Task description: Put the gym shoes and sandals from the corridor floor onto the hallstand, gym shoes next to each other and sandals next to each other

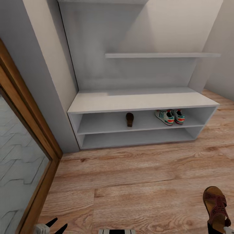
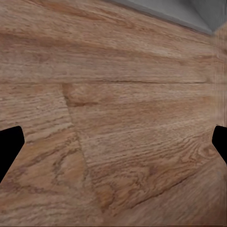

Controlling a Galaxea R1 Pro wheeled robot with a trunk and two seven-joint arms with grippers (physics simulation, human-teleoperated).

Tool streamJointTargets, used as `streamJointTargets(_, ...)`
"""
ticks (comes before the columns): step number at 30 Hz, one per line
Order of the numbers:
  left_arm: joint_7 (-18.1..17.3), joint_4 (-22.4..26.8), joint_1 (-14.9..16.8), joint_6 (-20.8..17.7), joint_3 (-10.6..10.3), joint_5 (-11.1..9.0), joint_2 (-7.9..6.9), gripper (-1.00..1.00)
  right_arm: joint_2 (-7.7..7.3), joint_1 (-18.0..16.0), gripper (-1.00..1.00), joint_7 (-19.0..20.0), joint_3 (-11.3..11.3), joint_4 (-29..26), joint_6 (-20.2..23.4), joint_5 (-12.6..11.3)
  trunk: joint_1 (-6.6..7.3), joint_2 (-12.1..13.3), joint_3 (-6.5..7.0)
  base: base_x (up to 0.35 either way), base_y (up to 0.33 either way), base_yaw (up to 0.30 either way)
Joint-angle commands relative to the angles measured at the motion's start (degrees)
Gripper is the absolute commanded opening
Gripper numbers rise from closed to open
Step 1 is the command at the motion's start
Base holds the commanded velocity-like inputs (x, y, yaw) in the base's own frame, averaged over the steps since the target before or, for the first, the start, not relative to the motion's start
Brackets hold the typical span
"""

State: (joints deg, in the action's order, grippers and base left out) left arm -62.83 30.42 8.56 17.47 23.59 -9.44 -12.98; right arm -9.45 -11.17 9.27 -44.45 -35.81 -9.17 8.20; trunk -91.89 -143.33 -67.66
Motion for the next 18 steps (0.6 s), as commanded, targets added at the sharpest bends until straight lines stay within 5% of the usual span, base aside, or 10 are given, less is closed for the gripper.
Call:
streamJointTargets(1,-0.28,-0.18,0.1,0.23,-0.05,1.12,0.58,1.0,0.97,-0.08,-1.0,0.6,-0.29,0.08,-0.24,0.67,0.01,-0.02,-0.04,0.0,0.0,0.0)
streamJointTargets(4,-0.48,-0.42,0.07,0.4,-0.04,1.22,0.65,1.0,2.69,-0.08,-1.0,0.61,2.45,-0.03,-0.22,0.73,0.01,-0.02,-0.04,0.0,0.0,0.0)
streamJointTargets(7,-0.7,-0.56,-0.1,0.56,-0.02,1.25,0.66,1.0,4.44,-0.09,-1.0,0.38,8.58,-0.77,-0.05,0.73,0.01,-0.02,-0.04,0.0,0.0,0.0)
streamJointTargets(9,-0.86,-0.55,-0.38,0.72,-0.01,1.26,0.62,1.0,6.2,-0.26,-1.0,0.04,16.39,-1.71,0.56,0.7,0.01,-0.02,-0.04,0.0,0.0,0.0)
streamJointTargets(12,-1.0,-0.65,-0.61,0.86,-0.02,1.27,0.6,1.0,8.21,-1.24,-1.0,-0.88,22.72,-2.32,2.78,0.64,0.01,-0.02,-0.04,0.0,0.0,0.0)
streamJointTargets(14,-1.07,-0.73,-0.68,0.92,-0.03,1.27,0.6,1.0,10.35,-3.1,-1.0,-2.54,25.71,-2.82,6.2,0.66,0.01,-0.02,-0.04,0.0,0.0,0.0)
streamJointTargets(18,-1.15,-0.78,-0.72,0.96,-0.03,1.27,0.59,1.0,14.37,-7.5,-1.0,-7.06,28.02,-3.42,13.81,0.67,0.01,-0.02,-0.04,0.0,0.0,0.0)
